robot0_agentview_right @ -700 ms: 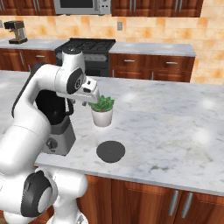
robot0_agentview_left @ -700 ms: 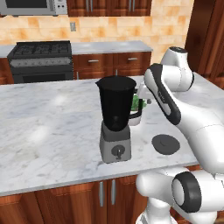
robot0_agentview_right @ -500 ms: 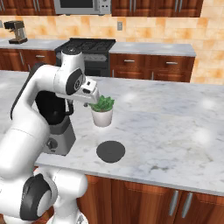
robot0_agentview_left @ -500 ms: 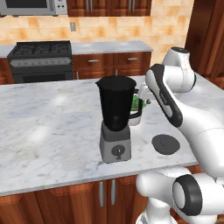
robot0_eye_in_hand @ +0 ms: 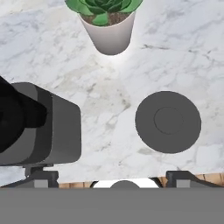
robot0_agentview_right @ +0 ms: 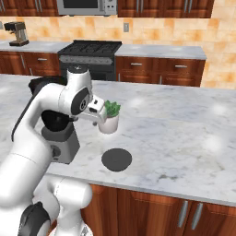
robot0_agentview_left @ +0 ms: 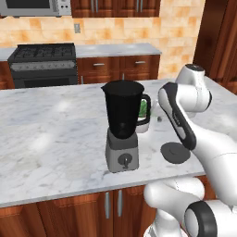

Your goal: Close the lid blender by securely placing the lid on top.

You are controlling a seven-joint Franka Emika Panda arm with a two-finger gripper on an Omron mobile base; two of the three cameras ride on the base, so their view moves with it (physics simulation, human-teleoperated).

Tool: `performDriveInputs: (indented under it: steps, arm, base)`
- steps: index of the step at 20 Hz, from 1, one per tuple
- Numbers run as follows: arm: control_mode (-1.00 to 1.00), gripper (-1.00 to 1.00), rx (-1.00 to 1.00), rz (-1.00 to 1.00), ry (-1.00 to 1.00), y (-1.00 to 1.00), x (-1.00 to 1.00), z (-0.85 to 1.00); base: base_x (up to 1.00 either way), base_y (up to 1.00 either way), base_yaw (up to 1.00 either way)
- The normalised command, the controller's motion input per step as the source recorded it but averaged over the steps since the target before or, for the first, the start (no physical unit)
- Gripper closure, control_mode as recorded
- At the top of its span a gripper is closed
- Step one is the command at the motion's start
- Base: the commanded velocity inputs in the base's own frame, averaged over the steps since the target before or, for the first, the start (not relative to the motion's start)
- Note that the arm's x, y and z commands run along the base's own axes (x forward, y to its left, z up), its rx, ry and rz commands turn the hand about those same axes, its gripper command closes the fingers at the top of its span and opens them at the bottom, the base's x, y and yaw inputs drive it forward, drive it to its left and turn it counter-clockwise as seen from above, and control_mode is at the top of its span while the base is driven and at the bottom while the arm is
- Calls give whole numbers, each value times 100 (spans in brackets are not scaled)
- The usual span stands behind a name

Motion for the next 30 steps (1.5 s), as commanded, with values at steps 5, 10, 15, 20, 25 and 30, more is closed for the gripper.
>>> performDriveInputs:
  steps: [5, 10, 15, 20, 25, 30]
  arm:
    - [-100, -100, 1, -8, 4, -16, 0, -28]
    - [-100, -100, 10, -5, 13, -69, 2, -14]
    - [-100, -100, 3, -1, 7, -29, 4, -11]
    - [-100, -100, -2, 0, -2, -13, 0, -19]
    - [-100, -100, -1, 0, 0, 0, 0, -2]
    - [-100, -100, -8, 0, 0, 0, 8, -21]
  base:
    - [0, 0, 0]
    - [0, 0, 0]
    - [0, 0, 0]
    - [0, 0, 0]
    - [0, 0, 0]
    - [0, 0, 0]
